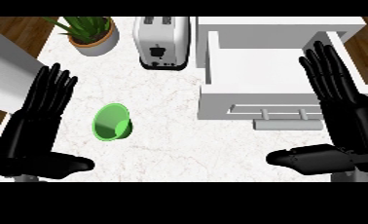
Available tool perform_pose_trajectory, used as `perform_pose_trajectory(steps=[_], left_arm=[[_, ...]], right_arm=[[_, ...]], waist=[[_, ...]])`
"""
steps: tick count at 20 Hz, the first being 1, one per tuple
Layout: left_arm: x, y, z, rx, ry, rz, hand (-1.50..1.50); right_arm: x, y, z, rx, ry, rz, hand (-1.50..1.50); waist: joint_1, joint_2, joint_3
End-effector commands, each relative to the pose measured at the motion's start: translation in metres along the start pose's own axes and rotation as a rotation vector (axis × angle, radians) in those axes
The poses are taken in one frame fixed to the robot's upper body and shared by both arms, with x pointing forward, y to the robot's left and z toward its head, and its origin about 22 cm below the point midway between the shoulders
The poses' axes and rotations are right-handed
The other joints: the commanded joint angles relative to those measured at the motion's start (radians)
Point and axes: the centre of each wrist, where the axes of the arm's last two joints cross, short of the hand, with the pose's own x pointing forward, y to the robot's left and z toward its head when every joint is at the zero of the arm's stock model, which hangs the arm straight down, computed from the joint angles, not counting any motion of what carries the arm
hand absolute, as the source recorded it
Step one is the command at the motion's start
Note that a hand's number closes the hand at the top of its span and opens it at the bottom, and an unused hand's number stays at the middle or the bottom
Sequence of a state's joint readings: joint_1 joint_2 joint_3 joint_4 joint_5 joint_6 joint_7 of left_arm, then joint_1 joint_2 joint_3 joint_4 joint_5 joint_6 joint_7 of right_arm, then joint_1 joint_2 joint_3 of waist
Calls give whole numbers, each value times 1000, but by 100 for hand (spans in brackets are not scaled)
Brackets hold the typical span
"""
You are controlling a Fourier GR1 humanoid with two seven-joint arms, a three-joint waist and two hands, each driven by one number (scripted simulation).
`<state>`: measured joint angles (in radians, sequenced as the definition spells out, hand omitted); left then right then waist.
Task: Pick up the cup, place it into the drawer and close the drawer
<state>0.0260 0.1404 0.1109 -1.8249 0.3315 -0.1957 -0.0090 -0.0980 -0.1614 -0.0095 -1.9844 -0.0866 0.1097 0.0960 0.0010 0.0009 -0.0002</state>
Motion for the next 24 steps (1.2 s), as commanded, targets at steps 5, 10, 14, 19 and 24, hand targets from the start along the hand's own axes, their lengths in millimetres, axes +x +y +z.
perform_pose_trajectory(steps=[5,10,14,19,24], left_arm=[[-45,19,8,27,98,-41,-150],[-78,27,3,100,123,-66,-150],[-106,55,35,117,164,-104,-150],[-135,63,31,119,207,-105,-150],[-170,70,34,118,229,-108,-150]], right_arm=[[-14,3,-13,16,-22,2,-150],[-6,-15,-25,20,-32,2,-150],[3,-14,-19,2,-29,10,-150],[-5,-27,-34,17,-20,6,-150],[6,-19,-39,-8,-44,5,-150]], waist=[[0,0,0],[-3,0,0],[-5,0,0],[-3,0,0],[-7,1,-1]])
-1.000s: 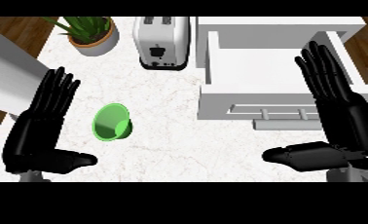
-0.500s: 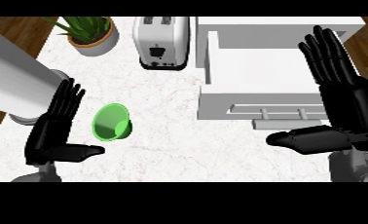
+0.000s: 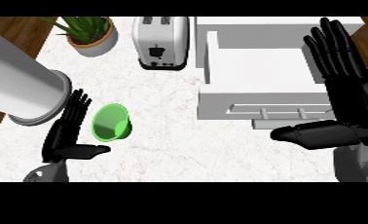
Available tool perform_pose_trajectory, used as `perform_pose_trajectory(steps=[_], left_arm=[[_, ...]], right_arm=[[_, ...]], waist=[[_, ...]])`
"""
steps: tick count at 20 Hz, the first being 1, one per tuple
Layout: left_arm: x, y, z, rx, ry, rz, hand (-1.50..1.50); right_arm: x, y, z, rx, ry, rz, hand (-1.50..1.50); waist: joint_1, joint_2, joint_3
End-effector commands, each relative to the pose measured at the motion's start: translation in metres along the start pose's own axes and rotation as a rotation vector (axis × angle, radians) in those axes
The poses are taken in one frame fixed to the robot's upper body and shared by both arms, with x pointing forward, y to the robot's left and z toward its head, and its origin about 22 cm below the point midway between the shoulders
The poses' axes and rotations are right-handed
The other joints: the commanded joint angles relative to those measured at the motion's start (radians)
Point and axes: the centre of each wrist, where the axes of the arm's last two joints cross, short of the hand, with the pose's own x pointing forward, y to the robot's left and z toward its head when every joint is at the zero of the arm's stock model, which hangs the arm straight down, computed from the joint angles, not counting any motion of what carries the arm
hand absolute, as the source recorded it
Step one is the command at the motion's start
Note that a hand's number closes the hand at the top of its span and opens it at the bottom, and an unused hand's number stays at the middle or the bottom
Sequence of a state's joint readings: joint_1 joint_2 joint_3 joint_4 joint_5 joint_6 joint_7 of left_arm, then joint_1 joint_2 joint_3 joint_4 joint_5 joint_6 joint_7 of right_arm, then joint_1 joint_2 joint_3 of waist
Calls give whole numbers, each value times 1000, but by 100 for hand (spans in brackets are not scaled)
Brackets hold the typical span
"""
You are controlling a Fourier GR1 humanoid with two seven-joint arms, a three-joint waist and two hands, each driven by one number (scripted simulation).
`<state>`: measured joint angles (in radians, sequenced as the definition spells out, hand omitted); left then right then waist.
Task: Pick up the cup, place it into the drawer and close the drawer
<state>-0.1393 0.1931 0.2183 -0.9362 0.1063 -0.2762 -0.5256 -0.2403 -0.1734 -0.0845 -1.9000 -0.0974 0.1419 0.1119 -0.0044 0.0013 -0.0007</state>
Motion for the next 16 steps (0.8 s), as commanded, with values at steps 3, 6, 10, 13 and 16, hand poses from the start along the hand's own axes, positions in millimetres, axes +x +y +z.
perform_pose_trajectory(steps=[3,6,10,13,16], left_arm=[[-24,10,-4,17,9,-34,-150],[-49,7,12,4,27,-22,-150],[-57,22,23,16,-26,1,-150],[-66,3,20,15,-46,-4,-150],[-61,-8,0,0,-49,-6,-150]], right_arm=[[-10,-6,-3,-7,5,5,-150],[8,14,-7,11,-4,3,-150],[19,-8,-16,11,1,9,-150],[-9,-12,-17,10,6,-3,-150],[9,-7,-21,13,12,-1,-150]], waist=[[0,0,0],[-4,1,-1],[-11,4,-2],[-9,6,-2],[-13,5,-2]])
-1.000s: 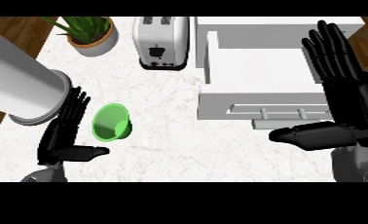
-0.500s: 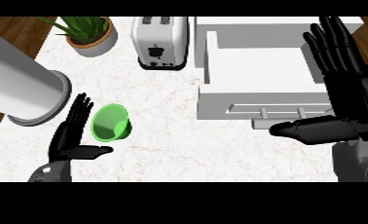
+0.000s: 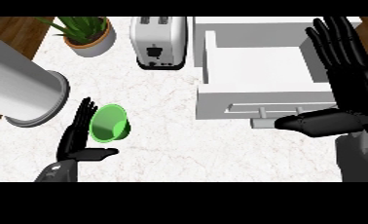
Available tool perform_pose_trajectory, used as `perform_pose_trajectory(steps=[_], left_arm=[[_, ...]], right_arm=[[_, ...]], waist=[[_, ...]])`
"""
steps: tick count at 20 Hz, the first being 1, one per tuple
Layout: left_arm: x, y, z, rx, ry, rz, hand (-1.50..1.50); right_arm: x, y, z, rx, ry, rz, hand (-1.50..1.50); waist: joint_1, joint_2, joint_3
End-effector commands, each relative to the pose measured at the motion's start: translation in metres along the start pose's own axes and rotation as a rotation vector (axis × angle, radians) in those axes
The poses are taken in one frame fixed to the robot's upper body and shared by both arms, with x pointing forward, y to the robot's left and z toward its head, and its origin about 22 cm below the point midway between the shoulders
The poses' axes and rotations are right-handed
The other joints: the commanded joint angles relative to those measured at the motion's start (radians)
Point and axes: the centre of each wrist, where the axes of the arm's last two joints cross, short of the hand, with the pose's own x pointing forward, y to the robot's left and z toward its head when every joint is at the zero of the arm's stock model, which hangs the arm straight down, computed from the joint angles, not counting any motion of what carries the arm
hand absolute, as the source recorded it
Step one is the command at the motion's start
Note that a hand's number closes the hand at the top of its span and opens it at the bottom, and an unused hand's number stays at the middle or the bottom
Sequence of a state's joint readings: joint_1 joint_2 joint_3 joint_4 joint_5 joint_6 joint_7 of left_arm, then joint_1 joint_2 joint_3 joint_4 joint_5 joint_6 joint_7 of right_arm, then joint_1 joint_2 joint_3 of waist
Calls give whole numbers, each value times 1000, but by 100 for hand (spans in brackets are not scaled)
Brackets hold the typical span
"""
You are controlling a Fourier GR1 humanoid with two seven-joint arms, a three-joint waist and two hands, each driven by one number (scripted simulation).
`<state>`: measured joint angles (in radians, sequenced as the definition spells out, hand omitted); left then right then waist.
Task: Pick up the cup, place it into the drawer and close the drawer
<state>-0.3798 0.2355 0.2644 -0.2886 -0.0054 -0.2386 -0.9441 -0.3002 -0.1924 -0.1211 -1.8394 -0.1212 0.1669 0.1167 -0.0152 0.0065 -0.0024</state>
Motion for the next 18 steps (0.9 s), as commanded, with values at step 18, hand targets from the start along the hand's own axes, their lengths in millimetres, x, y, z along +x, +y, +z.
perform_pose_trajectory(steps=[18], left_arm=[[-2,-42,-27,-130,-65,184,-150]], right_arm=[[0,-2,7,32,13,20,-150]], waist=[[-13,5,-1]])
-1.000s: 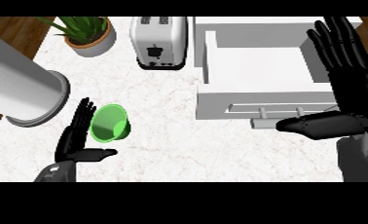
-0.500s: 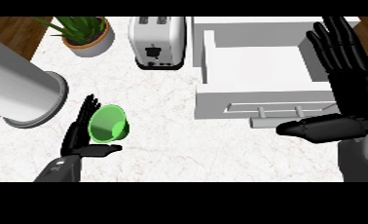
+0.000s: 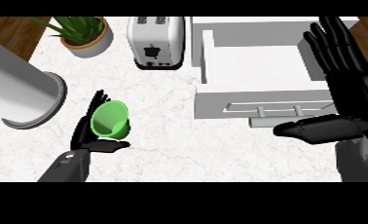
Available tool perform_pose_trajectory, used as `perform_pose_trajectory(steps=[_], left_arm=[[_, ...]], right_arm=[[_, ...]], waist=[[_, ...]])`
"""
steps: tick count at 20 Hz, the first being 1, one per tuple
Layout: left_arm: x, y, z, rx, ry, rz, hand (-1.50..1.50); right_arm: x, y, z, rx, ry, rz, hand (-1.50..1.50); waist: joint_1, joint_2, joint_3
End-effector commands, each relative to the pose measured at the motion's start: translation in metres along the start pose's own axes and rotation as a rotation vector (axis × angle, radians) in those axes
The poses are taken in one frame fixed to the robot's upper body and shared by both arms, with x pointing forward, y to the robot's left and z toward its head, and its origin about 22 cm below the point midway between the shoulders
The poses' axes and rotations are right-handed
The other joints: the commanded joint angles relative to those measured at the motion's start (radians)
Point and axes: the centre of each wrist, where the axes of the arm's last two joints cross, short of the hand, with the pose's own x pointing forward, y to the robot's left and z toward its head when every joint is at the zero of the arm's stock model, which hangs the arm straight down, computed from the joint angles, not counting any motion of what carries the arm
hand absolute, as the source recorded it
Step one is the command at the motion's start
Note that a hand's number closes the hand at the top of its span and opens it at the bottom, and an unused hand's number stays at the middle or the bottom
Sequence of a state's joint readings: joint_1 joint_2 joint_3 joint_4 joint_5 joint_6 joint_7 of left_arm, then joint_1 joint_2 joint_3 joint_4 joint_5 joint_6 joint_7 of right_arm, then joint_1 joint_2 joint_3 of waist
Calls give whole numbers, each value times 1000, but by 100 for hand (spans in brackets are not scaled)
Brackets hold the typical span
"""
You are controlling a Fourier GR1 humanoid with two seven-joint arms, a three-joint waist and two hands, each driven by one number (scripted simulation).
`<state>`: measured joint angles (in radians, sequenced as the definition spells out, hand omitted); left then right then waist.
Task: Pick up the cup, place it into the drawer and close the drawer
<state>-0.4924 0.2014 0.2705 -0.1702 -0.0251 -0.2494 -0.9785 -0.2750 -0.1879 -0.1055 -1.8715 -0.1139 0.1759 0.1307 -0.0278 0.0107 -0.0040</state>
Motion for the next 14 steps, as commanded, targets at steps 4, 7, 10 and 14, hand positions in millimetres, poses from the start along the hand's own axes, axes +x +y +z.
perform_pose_trajectory(steps=[4,7,10,14], left_arm=[[0,-17,-8,-94,-177,96,150],[10,-16,-23,29,-279,-63,150],[-4,-25,-4,64,-334,-178,150],[17,-37,-41,5,-417,71,150]], right_arm=[[2,-9,5,-20,-13,2,-150],[1,-1,3,-10,7,26,-150],[0,-12,0,-21,-4,21,-150],[10,-17,-8,-19,-20,9,-150]], waist=[[-1,-2,1],[0,-1,0],[9,-1,1],[3,-2,0]])
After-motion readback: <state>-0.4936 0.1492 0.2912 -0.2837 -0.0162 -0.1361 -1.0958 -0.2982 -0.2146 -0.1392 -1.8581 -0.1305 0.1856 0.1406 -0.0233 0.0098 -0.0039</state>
